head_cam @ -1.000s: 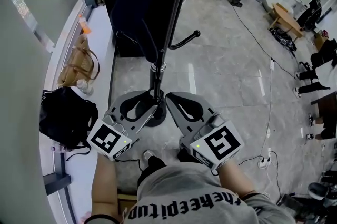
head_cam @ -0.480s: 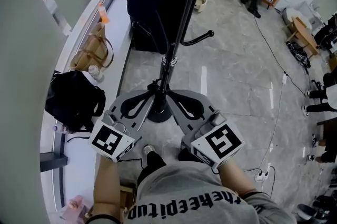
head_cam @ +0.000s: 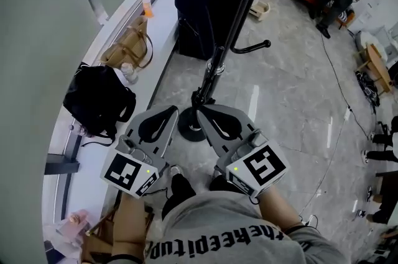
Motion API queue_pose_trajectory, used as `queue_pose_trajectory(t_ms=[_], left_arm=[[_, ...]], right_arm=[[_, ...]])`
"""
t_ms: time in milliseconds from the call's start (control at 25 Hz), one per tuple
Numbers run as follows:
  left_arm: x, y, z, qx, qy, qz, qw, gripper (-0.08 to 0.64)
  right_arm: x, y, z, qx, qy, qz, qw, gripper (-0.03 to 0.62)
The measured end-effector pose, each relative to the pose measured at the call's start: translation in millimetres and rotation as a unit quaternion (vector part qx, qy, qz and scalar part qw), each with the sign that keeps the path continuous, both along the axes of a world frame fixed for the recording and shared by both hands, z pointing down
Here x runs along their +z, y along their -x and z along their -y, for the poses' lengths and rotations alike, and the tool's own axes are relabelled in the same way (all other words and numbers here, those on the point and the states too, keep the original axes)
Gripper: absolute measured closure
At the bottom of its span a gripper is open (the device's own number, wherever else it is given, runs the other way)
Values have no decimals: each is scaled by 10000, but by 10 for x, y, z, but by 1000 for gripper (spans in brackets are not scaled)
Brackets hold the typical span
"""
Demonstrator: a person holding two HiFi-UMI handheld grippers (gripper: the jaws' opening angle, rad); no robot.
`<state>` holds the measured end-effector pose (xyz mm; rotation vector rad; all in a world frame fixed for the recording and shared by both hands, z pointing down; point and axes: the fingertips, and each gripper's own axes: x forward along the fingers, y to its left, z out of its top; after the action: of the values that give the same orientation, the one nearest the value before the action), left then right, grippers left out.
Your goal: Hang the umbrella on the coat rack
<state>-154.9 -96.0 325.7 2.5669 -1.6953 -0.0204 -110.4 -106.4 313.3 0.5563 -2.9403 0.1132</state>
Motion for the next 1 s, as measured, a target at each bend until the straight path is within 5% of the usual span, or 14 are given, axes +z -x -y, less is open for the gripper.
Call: queue_pose_trajectory(t_ms=[520,1000], left_arm=[[-181,74,-219,-1142,-178,56,9933,545],[-287,69,-360,-1654,-323,94,9856,545]], right_arm=[[-66,120,-211,-894,-120,150,9958,580],[-199,122,-289,-1328,-223,329,9903,581]])
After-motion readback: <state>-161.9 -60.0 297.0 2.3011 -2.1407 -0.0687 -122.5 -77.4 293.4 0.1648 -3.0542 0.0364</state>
